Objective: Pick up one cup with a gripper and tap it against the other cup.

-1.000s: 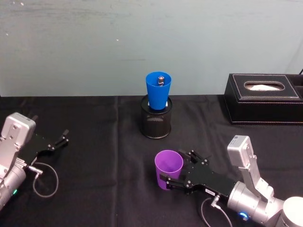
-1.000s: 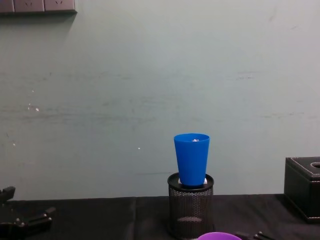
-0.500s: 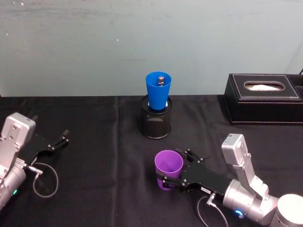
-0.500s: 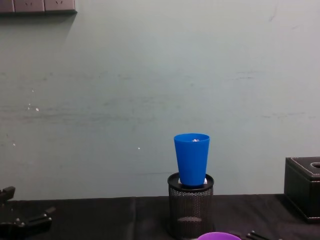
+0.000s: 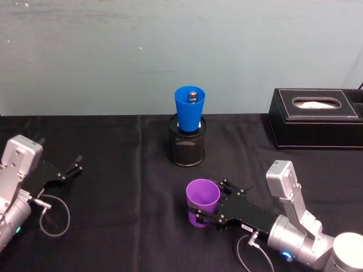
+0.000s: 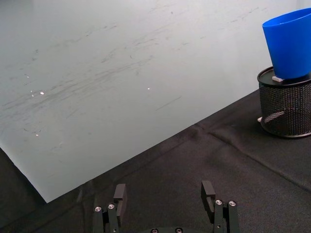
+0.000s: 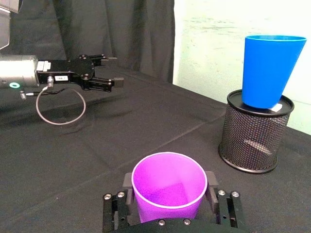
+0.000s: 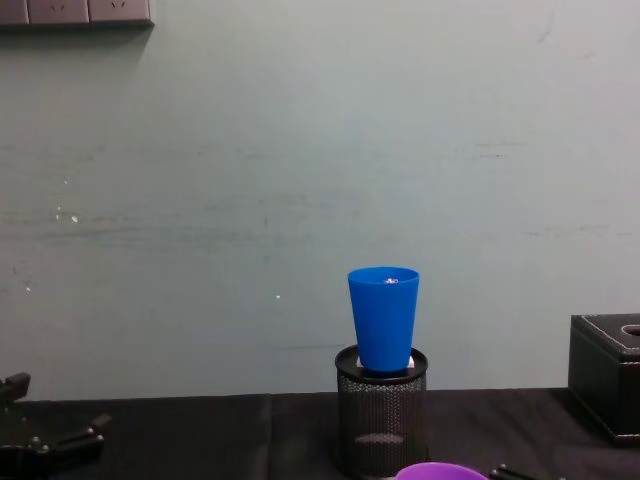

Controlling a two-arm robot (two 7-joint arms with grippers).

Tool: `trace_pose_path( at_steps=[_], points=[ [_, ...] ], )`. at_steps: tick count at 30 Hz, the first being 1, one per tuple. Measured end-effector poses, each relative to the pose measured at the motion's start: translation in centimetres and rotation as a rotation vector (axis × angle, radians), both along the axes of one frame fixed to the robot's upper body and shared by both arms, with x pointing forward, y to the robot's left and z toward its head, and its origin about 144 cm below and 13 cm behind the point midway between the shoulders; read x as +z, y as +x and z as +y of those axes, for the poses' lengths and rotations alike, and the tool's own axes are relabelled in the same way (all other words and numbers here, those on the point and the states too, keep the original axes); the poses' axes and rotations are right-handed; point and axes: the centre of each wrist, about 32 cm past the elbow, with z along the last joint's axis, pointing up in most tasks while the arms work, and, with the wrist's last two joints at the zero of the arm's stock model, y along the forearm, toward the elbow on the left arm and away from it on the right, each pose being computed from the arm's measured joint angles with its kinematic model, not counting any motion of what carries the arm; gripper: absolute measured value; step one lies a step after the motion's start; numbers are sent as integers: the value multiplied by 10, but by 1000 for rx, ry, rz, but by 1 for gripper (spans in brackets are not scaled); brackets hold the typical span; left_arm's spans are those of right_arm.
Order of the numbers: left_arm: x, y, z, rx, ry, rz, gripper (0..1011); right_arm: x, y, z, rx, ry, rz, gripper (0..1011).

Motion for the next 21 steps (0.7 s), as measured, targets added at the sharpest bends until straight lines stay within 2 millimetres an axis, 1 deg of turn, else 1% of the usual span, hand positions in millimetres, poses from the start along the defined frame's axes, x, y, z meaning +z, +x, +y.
trace_pose_path(
  at_steps=[1,2,5,10,15,16,19,21],
  points=[
    [0,0,0,0,0,0,1000,0,0,0,0,0,0,898],
    [0,0,0,0,0,0,1000,0,0,0,0,0,0,852],
    [0,0,0,0,0,0,1000,0,0,0,0,0,0,797],
    [0,0,0,0,0,0,1000,2,-1,1,-4,-5,-8,767],
    [0,0,0,0,0,0,1000,23,-2,4,-10,-13,-32,750],
    [0,0,0,0,0,0,1000,31,-2,5,-10,-16,-39,747],
    [0,0,0,0,0,0,1000,44,-2,7,-10,-21,-49,739],
    [0,0,0,0,0,0,1000,60,-1,10,-8,-21,-57,739]
  ],
)
